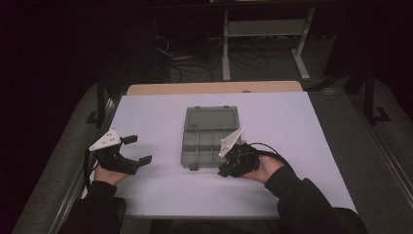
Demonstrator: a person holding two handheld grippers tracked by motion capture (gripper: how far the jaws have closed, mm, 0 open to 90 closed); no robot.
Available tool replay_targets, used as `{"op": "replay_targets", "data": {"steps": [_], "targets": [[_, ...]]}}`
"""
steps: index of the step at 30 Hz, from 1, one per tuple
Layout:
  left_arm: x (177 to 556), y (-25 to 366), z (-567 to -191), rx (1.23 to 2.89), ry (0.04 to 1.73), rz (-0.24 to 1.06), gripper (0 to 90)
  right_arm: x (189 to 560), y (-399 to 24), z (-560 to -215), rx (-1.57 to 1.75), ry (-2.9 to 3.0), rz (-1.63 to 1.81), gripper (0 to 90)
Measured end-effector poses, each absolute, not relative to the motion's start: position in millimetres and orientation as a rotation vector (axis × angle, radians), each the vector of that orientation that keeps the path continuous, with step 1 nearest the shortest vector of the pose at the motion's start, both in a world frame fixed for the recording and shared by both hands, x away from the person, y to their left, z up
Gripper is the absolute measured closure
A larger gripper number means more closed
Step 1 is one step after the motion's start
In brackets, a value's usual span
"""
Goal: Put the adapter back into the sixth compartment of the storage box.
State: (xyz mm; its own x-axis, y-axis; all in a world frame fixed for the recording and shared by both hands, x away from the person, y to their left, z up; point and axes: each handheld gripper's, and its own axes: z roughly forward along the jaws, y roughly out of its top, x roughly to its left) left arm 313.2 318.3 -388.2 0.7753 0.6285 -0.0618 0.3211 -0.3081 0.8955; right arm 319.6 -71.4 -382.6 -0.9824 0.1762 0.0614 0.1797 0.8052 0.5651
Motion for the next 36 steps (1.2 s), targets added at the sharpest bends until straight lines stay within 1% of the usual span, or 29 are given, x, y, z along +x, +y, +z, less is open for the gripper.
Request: {"op": "replay_targets", "data": {"steps": [14, 36], "targets": [[313.2, 318.3, -388.2, 1.915, 0.721, 0.365, 0.0, 324.5, -71.7, -371.2, -0.303, -2.982, -0.957, 75.2], [313.3, 318.1, -388.2, 1.918, 0.722, 0.365, 0.0, 343.7, -67.3, -358.1, -0.352, -2.98, -0.999, 75.2]]}}
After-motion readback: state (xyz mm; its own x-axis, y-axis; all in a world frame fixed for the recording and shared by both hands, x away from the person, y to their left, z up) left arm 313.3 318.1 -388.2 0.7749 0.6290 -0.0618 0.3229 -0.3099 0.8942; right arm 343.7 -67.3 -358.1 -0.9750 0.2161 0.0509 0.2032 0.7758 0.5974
